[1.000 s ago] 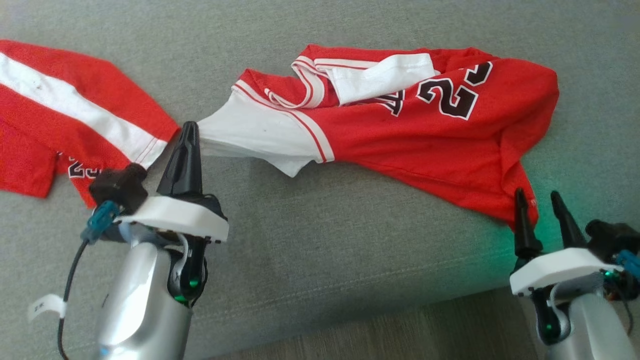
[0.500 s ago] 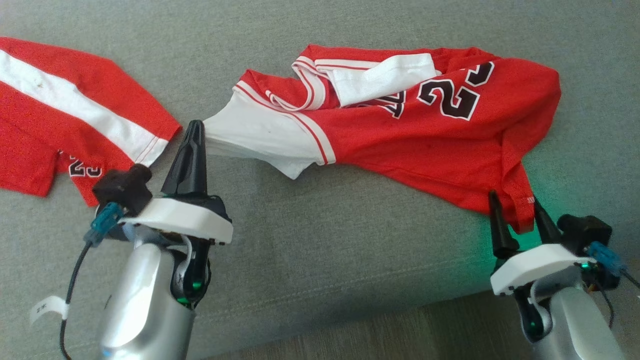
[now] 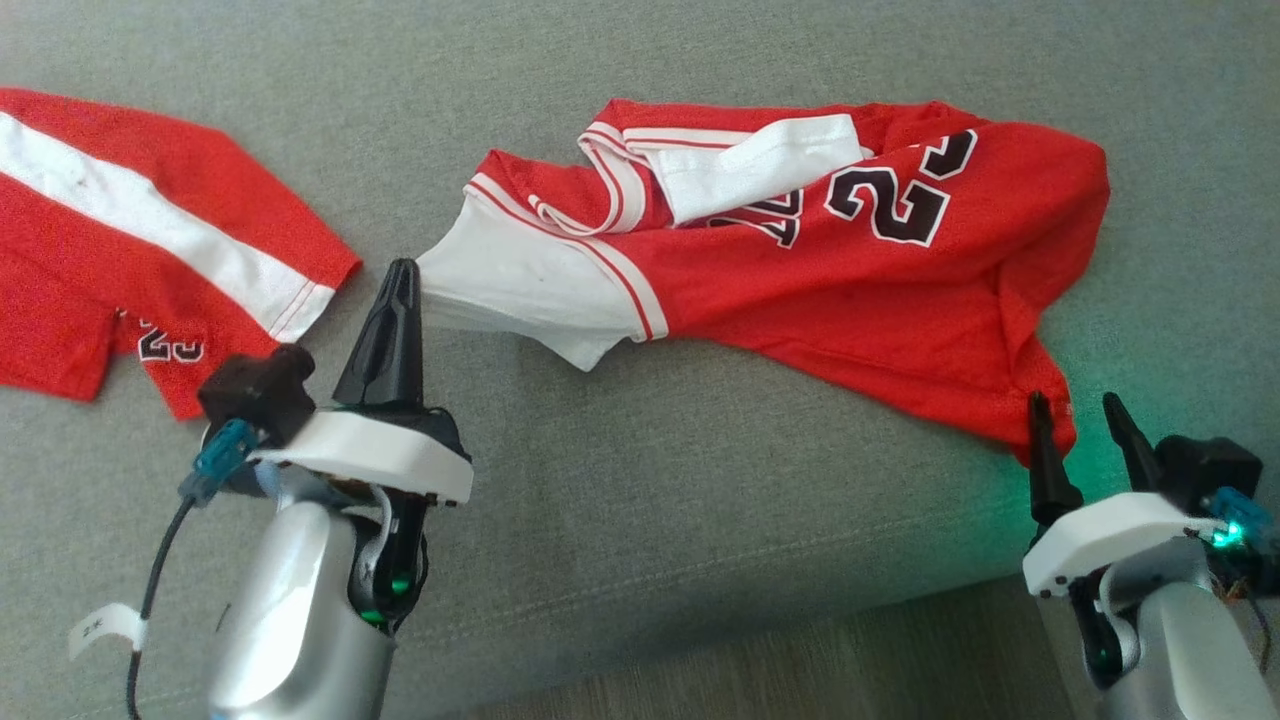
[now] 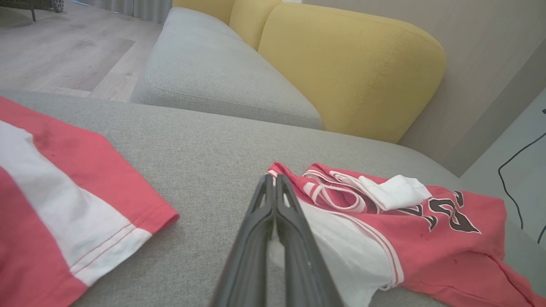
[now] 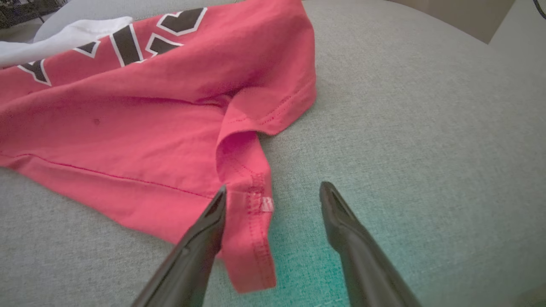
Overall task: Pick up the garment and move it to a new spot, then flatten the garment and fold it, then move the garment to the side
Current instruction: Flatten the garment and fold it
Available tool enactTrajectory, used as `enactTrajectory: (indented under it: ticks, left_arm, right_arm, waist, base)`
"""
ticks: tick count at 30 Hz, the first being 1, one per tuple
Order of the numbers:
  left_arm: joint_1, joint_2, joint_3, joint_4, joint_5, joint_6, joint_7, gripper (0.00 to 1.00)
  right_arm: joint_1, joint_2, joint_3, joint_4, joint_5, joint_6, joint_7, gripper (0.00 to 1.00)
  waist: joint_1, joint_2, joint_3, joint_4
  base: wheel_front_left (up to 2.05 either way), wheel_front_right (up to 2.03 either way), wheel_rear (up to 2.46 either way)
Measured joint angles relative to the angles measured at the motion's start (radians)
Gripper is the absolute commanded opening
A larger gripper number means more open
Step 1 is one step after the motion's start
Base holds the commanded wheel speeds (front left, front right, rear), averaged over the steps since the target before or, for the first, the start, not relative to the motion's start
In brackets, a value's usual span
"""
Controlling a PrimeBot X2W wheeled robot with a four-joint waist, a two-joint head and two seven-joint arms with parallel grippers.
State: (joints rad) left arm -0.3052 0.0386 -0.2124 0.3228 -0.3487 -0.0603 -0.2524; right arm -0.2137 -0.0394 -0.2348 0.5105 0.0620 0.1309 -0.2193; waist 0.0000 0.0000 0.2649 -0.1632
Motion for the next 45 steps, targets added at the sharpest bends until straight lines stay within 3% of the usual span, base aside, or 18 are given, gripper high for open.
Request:
enactTrajectory:
  ticks: [15,16,18,26,32,36,41,45]
  left_arm:
    - [0.0,0.0,0.0,0.0,-0.006,0.008,0.0,0.0]
    - [0.0,0.0,0.0,0.0,-0.006,0.008,0.0,0.0]
    - [0.0,0.0,0.0,0.0,-0.006,0.008,0.0,0.0]
    - [0.0,0.0,0.003,0.002,-0.015,0.008,0.0,0.0]
    - [0.021,0.0,0.032,-0.002,-0.065,-0.002,0.0,0.0]
    - [0.028,-0.001,0.04,-0.025,-0.16,-0.029,0.01,0.0]
    - [-0.014,0.018,0.072,-0.125,-0.269,-0.046,0.121,0.0]
    - [-0.095,0.035,0.12,-0.229,-0.347,-0.022,0.233,0.0]
  right_arm:
    - [0.028,0.0,-0.025,-0.065,-0.037,0.0,0.063,1.0]
    - [0.028,0.0,-0.026,-0.07,-0.037,0.0,0.063,0.89]
    - [0.029,0.0,-0.025,-0.075,-0.037,0.0,0.071,0.0]
    - [0.045,0.0,0.023,-0.099,0.016,0.0,0.113,0.0]
    - [0.063,0.001,0.182,-0.215,0.163,0.0,0.186,0.0]
    - [0.06,0.0,0.223,-0.385,0.39,0.0,0.315,0.0]
    - [-0.001,-0.002,0.209,-0.533,0.621,0.0,0.452,0.0]
    - [-0.135,-0.031,0.156,-0.576,0.741,0.0,0.514,0.0]
  waist:
    - [0.0,0.0,0.001,-0.008]
    - [0.0,0.0,0.001,-0.009]
    - [0.0,0.0,0.0,-0.009]
    - [0.0,0.0,-0.011,-0.004]
    - [0.0,0.0,-0.05,0.0]
    - [0.0,0.0,-0.102,0.009]
    - [0.0,0.0,-0.164,0.027]
    - [0.0,0.0,-0.218,0.045]
  base:
    - [0.0,0.0,0.0]
    - [0.0,0.0,0.0]
    - [0.0,0.0,0.0]
    - [0.0,0.0,0.0]
    - [0.0,0.0,0.0]
    - [0.0,0.0,0.0]
    - [0.0,0.0,0.0]
    - [0.0,0.0,0.0]
